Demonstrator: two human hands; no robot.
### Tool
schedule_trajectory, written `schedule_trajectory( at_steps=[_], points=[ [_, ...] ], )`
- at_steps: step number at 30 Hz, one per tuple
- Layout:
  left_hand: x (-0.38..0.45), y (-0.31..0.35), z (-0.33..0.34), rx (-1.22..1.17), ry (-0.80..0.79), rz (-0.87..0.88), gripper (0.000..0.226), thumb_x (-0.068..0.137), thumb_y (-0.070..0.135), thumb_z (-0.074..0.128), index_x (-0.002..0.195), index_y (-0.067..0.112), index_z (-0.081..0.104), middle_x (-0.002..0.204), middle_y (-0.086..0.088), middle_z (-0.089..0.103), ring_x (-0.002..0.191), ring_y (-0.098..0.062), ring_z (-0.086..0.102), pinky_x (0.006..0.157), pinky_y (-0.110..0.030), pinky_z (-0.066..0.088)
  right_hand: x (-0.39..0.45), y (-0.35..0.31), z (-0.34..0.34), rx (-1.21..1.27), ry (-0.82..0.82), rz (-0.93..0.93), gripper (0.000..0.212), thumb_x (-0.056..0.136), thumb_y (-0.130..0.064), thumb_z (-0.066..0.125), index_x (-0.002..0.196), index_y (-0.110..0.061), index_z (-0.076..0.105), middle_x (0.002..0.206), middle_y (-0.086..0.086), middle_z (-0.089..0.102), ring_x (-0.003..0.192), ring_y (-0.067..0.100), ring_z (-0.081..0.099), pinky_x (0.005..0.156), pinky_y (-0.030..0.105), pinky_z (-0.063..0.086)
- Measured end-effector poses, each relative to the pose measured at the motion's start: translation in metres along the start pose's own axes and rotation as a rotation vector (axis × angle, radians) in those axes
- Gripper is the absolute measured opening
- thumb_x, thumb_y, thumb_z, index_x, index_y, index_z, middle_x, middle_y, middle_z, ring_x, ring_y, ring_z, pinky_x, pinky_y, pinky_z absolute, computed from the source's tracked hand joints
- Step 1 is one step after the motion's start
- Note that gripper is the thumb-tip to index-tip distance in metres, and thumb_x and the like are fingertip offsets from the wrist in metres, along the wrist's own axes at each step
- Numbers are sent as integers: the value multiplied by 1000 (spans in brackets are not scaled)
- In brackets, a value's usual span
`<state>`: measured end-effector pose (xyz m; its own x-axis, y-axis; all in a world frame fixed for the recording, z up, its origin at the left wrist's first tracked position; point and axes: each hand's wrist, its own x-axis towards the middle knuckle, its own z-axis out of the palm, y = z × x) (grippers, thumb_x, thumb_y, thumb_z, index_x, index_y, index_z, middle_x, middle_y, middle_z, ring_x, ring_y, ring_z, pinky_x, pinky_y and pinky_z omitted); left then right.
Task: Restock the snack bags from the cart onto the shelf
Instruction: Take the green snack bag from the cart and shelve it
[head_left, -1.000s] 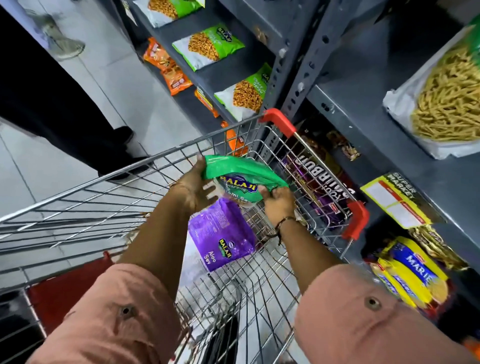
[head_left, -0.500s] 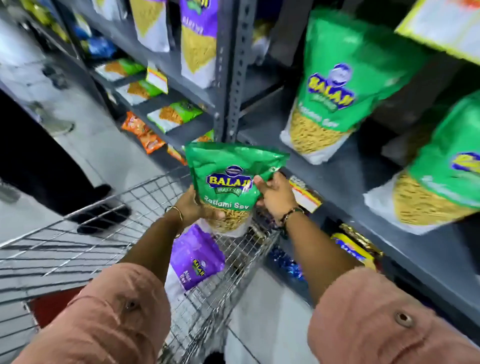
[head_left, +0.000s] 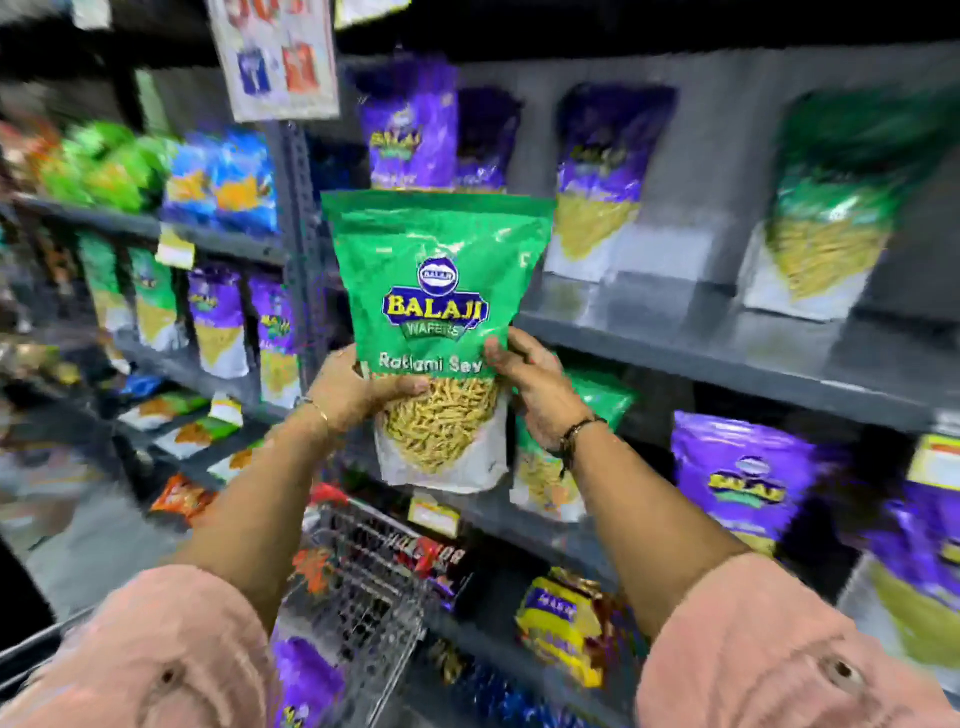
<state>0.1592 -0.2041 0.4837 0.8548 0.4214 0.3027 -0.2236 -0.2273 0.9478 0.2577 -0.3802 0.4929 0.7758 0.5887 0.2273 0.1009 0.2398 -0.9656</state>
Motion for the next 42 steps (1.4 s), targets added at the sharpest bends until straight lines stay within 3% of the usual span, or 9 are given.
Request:
schedule_trajectory(
  at_steps=[5, 9, 12, 15, 24, 32, 35, 38, 42],
  points=[
    [17, 83, 88, -89, -121, 133, 26, 67, 0, 76, 86, 17, 68, 63, 23, 72, 56, 8, 65, 51, -9, 50, -31, -99, -74, -126, 224, -187, 48, 87, -12, 64, 128, 7, 50, 130, 16, 57, 122, 25, 53, 111, 43, 40],
    [39, 128, 165, -212, -162, 198, 23, 68, 1, 77, 83, 16, 69, 66, 16, 74, 61, 0, 68, 60, -16, 56, -47, -157, -130, -291, 355, -350, 18, 88, -24, 63, 98, -9, 63, 99, 11, 65, 96, 20, 52, 85, 38, 48],
    [58, 156, 219, -278, -236, 248, 28, 65, 4, 80, 89, 14, 70, 76, 10, 77, 65, 0, 69, 61, -14, 55, -55, -182, -174, -324, 395, -326, 51, 85, -28, 67, 126, -3, 51, 130, 19, 60, 120, 28, 58, 106, 46, 45],
    [78, 170, 270, -323, -317, 232, 40, 60, 10, 85, 97, 10, 70, 86, 4, 76, 73, -6, 72, 62, -16, 56, -64, -191, -219, -361, 429, -319, 67, 75, -33, 75, 131, -8, 48, 131, 12, 61, 118, 27, 61, 103, 44, 48],
    [135, 130, 393, -347, -513, 140, 49, 54, 11, 88, 99, 15, 68, 82, 8, 74, 63, 3, 69, 53, -12, 53, -57, -158, -310, -383, 691, -320, 55, 60, -51, 77, 106, -26, 59, 113, 2, 70, 104, 17, 67, 96, 40, 53],
    [162, 103, 422, -424, -554, 163, 66, 53, 20, 89, 111, 19, 57, 108, -5, 71, 88, -15, 69, 68, -21, 57, -29, -145, -338, -362, 733, -335, 34, 80, -28, 70, 112, -29, 56, 116, 0, 68, 105, 13, 67, 91, 32, 55],
    [166, 98, 420, -296, -679, 165, 111, 30, 26, 95, 126, 15, 40, 122, -7, 62, 107, -21, 62, 92, -33, 53, -27, -170, -342, -304, 733, -345, 46, 74, -50, 66, 114, -27, 58, 128, 1, 62, 107, 7, 64, 91, 26, 51],
    [169, 96, 417, -119, -665, 163, 119, 19, 39, 91, 125, 23, 38, 124, -2, 60, 114, -22, 58, 103, -39, 46, -19, -220, -352, -201, 816, -402, 74, 84, -67, 40, 137, -17, 47, 126, -6, 58, 114, 11, 54, 99, 33, 41],
    [169, 96, 412, -82, -686, 184, 119, 16, 45, 93, 122, 26, 42, 122, 3, 63, 113, -19, 60, 103, -42, 47, -7, -265, -354, -272, 1024, -471, 47, 92, -39, 53, 128, -9, 55, 125, 7, 63, 108, 21, 61, 94, 28, 51]
  ],
)
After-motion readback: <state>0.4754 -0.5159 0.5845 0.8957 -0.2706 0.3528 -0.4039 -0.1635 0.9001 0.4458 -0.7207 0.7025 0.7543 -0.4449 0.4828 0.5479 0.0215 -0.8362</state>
